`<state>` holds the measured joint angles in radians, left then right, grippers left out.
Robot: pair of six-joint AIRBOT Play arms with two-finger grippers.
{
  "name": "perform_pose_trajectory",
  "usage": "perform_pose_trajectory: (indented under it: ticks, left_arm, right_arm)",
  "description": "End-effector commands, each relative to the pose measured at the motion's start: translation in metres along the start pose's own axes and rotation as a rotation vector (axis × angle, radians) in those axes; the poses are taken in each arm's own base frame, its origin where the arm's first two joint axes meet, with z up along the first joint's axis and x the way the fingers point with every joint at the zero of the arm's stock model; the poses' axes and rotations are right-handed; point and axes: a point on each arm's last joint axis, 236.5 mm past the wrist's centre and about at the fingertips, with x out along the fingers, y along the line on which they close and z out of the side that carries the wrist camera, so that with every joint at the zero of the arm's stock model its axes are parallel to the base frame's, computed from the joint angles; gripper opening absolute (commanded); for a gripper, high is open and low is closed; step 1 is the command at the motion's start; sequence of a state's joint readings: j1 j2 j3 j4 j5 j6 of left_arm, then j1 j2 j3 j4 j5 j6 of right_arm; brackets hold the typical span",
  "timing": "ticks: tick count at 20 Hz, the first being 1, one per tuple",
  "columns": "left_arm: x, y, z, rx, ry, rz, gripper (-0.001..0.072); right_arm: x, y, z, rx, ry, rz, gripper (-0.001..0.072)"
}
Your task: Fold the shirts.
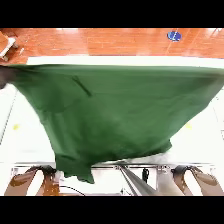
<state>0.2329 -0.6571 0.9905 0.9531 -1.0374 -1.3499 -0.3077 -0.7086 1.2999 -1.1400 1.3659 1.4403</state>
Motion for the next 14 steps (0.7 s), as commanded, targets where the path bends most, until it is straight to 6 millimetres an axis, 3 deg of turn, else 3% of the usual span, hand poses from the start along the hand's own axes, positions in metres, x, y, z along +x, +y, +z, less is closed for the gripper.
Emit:
perform_pose_trajectory:
  ticks: [1,4,7,10,12,13,14]
  left_arm:
    - [0.095,0.019,-0.034,-0.050,0.035,-0.012,0.0026]
    - [0.162,0.031,-0.033,-0.065,0.034,0.022,0.0026]
    - [0.213,0.043,-0.041,-0.114,0.104,0.032,0.0027]
    - [0.246,0.053,-0.045,-0.215,0.146,0.045,0.0027]
    - [0.255,0.053,-0.047,-0.266,0.173,0.043,0.0051]
    - [0.255,0.051,-0.047,-0.267,0.188,0.036,0.0239]
    - [0.252,0.050,-0.048,-0.268,0.208,0.028,0.0414]
  right_arm:
    - [0.103,-0.025,-0.024,0.116,0.110,0.086,0.0020]
    - [0.184,-0.049,-0.021,0.237,0.139,0.134,0.0020]
    - [0.254,-0.069,-0.022,0.375,0.185,0.176,0.0021]
    - [0.303,-0.075,-0.006,0.485,0.189,0.245,0.0021]
    - [0.319,-0.075,0.010,0.551,0.178,0.288,0.0044]
    - [0.323,-0.072,0.019,0.562,0.171,0.312,0.0267]
    - [0.322,-0.067,0.027,0.563,0.170,0.341,0.0414]
